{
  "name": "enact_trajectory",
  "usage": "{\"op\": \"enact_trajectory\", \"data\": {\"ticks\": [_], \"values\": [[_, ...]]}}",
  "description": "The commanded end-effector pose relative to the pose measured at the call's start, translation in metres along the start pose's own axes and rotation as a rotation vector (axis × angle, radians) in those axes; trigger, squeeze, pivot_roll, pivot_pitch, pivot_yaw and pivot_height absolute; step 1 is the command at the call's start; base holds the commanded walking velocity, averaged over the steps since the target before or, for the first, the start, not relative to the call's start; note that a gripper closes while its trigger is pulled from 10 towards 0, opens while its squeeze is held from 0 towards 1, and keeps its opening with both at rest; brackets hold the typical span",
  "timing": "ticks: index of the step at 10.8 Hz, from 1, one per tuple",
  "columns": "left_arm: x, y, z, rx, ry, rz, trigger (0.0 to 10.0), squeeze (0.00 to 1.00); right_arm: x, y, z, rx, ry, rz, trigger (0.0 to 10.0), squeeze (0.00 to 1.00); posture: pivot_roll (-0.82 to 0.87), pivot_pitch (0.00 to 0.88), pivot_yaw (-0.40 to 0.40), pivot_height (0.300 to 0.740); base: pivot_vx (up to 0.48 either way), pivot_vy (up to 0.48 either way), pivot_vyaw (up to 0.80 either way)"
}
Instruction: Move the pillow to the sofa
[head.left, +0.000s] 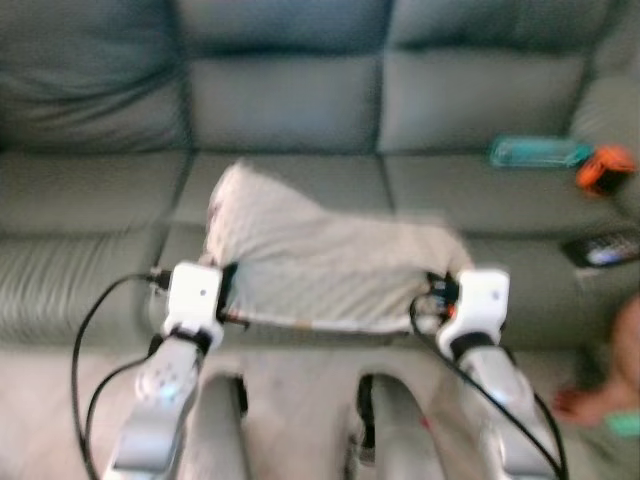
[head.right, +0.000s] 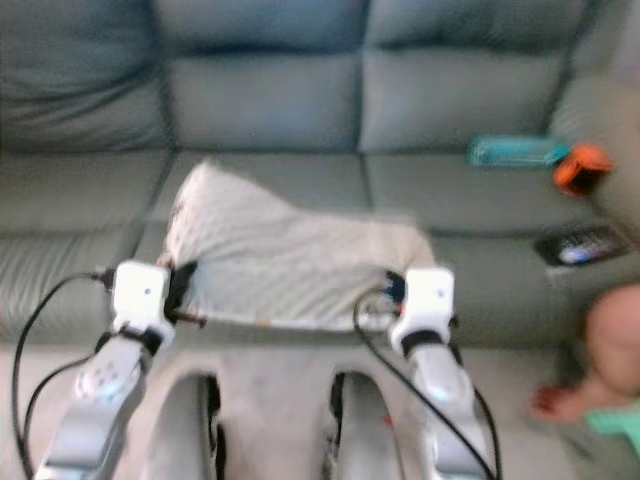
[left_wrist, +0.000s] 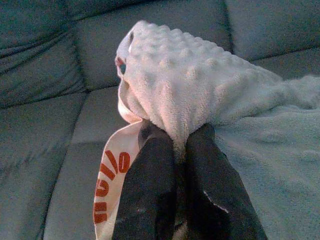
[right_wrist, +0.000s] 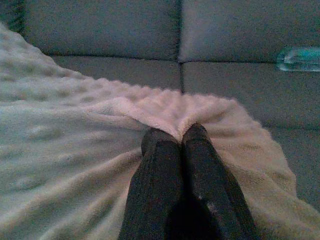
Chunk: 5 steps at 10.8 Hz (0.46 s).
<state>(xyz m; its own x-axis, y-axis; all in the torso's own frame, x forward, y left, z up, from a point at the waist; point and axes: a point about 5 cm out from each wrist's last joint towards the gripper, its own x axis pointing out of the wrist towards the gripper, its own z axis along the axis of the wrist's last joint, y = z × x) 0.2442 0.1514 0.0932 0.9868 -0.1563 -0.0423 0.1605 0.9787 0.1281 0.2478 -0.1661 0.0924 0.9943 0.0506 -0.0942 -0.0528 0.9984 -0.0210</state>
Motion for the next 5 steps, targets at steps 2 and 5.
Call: {"op": "enact_trajectory", "data": {"ticks": [2,5], "values": [[-0.0009,0.0018,0.0012,0.013,-0.006,0.004,10.0,0.00,-0.0009,-0.0023,0.0005,0.005,-0.009,-0.011,10.0,0.00,0.01,0.179,-0.021,0.603,0.000,0.000,0.00],[0.0002,0.0032,0.0070,0.021,-0.040,0.026,10.0,0.00,-0.0001,0.0012,-0.0008,-0.001,-0.009,0.004,10.0,0.00,0.02,0.175,-0.021,0.603,0.000,0.000,0.00]]}}
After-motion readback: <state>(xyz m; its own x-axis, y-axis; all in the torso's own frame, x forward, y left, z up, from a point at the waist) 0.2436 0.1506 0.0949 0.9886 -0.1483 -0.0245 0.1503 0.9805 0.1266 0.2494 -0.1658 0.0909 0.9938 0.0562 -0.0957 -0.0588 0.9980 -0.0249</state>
